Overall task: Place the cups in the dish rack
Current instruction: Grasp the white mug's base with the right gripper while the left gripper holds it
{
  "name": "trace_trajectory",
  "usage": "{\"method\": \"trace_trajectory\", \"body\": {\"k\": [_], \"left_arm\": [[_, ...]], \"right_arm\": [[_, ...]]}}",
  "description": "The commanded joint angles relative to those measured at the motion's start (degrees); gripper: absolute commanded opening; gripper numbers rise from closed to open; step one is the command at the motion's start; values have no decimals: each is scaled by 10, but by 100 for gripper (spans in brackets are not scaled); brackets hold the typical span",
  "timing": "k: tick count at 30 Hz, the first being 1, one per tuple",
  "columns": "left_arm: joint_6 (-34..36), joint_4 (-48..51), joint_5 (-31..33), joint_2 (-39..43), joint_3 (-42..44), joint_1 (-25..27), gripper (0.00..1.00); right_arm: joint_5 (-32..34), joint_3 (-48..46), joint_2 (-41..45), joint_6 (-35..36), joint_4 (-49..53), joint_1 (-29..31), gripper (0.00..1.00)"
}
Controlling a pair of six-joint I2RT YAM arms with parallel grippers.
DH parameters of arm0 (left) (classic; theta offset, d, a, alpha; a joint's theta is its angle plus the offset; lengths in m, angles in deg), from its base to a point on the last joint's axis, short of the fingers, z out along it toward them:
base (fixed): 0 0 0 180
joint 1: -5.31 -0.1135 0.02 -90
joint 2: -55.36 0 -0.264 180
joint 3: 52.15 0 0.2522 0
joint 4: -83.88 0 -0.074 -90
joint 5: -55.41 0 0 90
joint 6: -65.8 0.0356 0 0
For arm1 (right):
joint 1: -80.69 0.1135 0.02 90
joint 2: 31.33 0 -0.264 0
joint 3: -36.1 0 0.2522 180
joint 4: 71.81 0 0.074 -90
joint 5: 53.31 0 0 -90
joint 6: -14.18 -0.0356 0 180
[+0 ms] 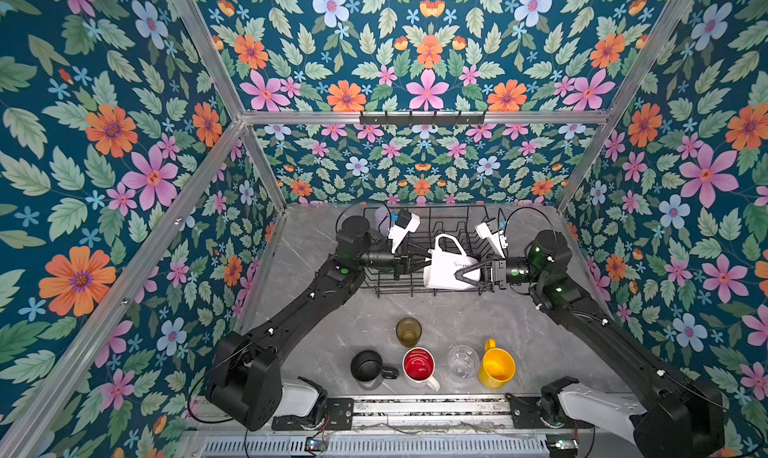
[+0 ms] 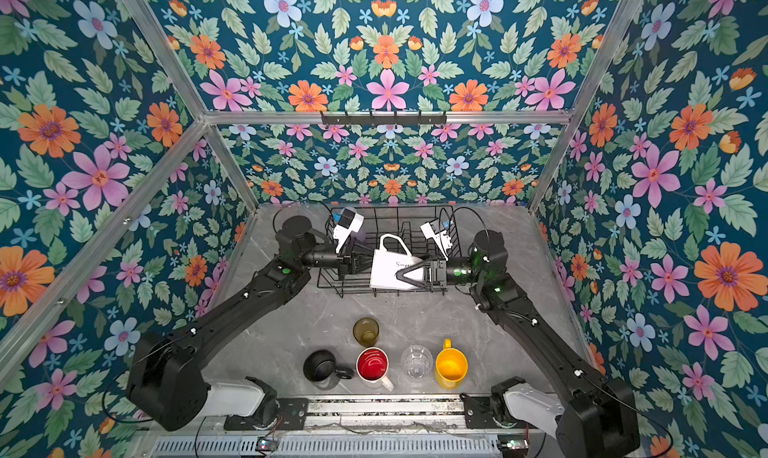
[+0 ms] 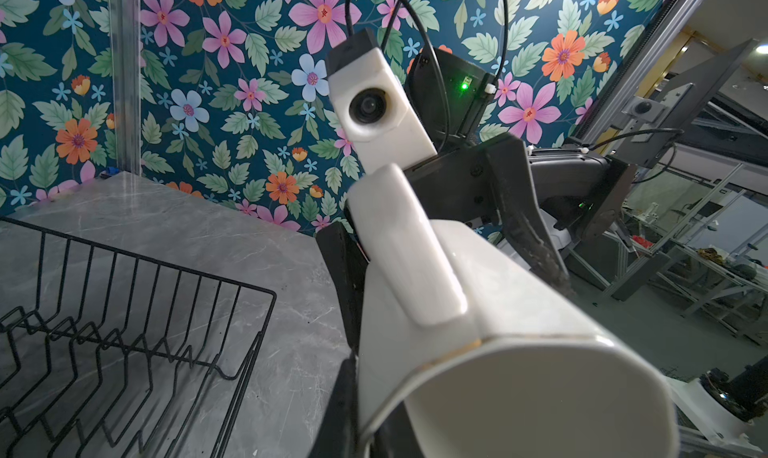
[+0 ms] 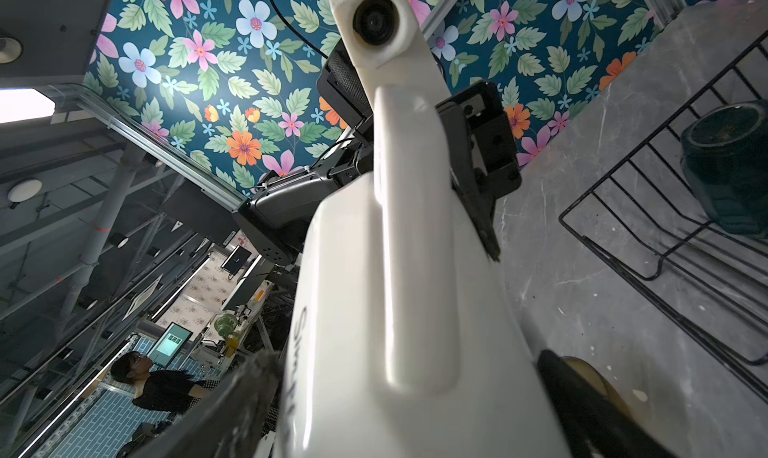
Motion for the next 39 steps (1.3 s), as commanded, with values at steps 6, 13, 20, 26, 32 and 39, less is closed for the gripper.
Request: {"method": "trace_trajectory", "body": {"k": [6, 13, 20, 26, 32, 39], "left_arm": [[-22, -64, -11, 1, 2, -1, 0], [-38, -81, -18, -3, 5, 0, 0], [-39, -82, -20, -2, 5, 0, 0], [-41, -82, -21, -3, 4, 0, 0], [-43, -82, -18, -5, 3, 0, 0], [-46, -80, -19, -9, -1, 0, 0]], "right_arm": [[5, 11, -15, 3, -21, 13, 96], [8, 10, -20, -2, -20, 14, 91], [15, 10, -21, 0, -17, 14, 79], [21, 10, -22, 4, -15, 15, 64], [24, 15, -22, 8, 0, 15, 52], [28, 17, -24, 6, 5, 14, 0]]}}
